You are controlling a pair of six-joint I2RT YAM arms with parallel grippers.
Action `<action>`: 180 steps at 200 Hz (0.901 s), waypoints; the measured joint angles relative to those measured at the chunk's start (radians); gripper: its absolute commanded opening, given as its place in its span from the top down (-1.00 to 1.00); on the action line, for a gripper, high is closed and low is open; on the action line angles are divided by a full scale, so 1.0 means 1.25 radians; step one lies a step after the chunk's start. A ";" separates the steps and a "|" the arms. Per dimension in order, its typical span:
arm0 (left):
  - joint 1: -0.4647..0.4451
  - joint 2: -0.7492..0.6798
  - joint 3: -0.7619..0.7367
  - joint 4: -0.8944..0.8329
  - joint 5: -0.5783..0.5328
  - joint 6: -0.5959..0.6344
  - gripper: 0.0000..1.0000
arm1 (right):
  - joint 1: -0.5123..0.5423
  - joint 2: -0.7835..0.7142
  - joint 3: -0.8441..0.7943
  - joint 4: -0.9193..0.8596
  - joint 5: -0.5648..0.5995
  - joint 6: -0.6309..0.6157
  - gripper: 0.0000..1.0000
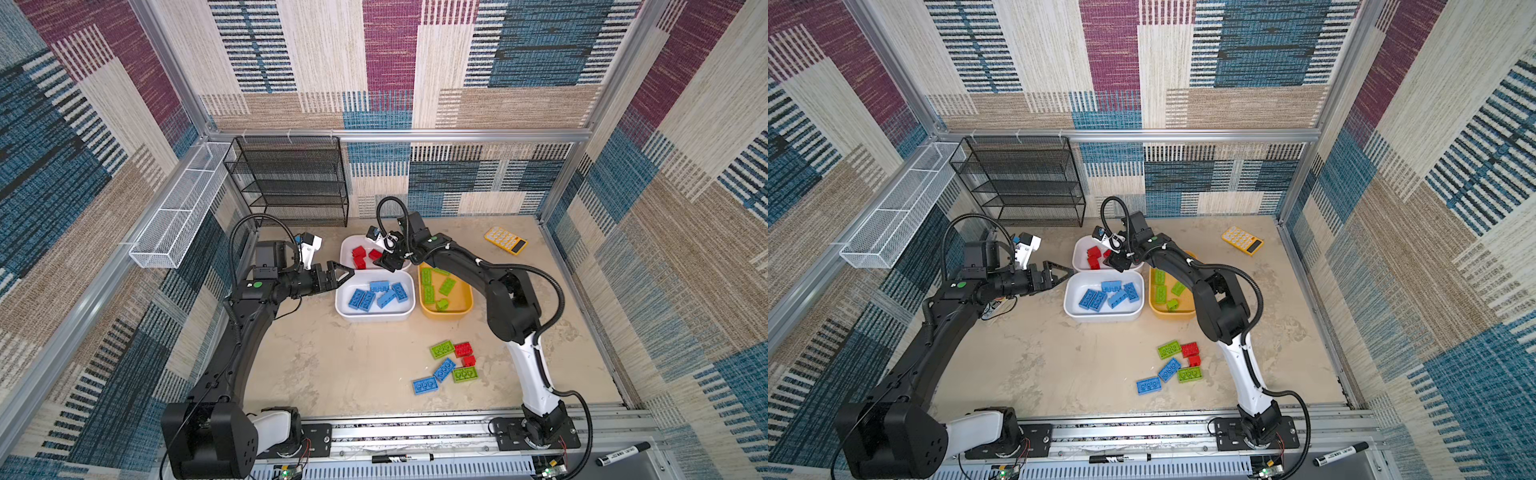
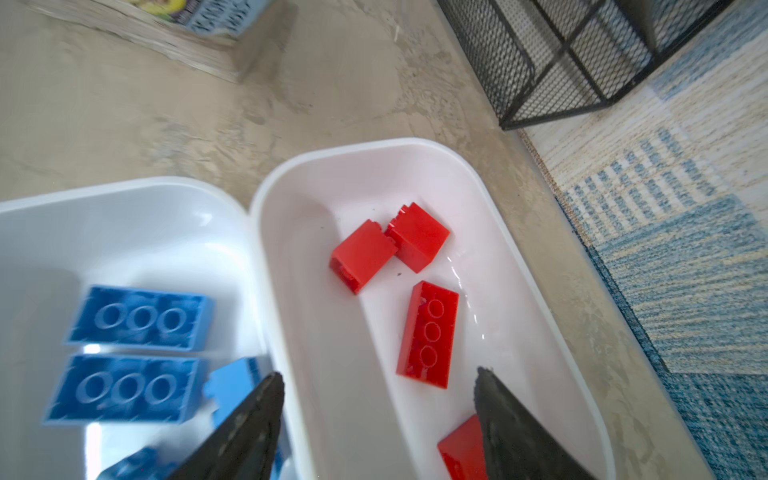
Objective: Sort the legos into containers by color
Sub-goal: 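Move the right gripper to the pile and grasp a blue brick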
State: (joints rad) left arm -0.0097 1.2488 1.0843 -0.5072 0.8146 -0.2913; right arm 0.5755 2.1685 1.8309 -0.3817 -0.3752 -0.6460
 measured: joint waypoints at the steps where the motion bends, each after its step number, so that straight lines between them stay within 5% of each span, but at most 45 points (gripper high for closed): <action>1: 0.000 0.000 0.000 0.000 0.000 0.000 -0.97 | 0.000 -0.010 -0.013 0.000 -0.004 -0.001 -0.51; 58: 0.001 0.019 -0.020 0.002 0.008 -0.001 -0.97 | 0.049 -0.421 -0.527 0.002 -0.097 -0.012 -0.67; 103: 0.001 0.031 -0.022 0.008 0.026 -0.016 -0.96 | 0.127 -0.662 -0.778 -0.031 -0.098 0.005 -0.74; 180: 0.000 0.040 -0.021 0.009 0.042 -0.016 -0.95 | 0.242 -0.686 -0.918 -0.099 -0.061 -0.017 -0.66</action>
State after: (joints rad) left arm -0.0093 1.2987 1.0584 -0.4953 0.8669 -0.3115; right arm 0.8780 1.3106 0.6830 -0.5049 -0.4511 -0.6670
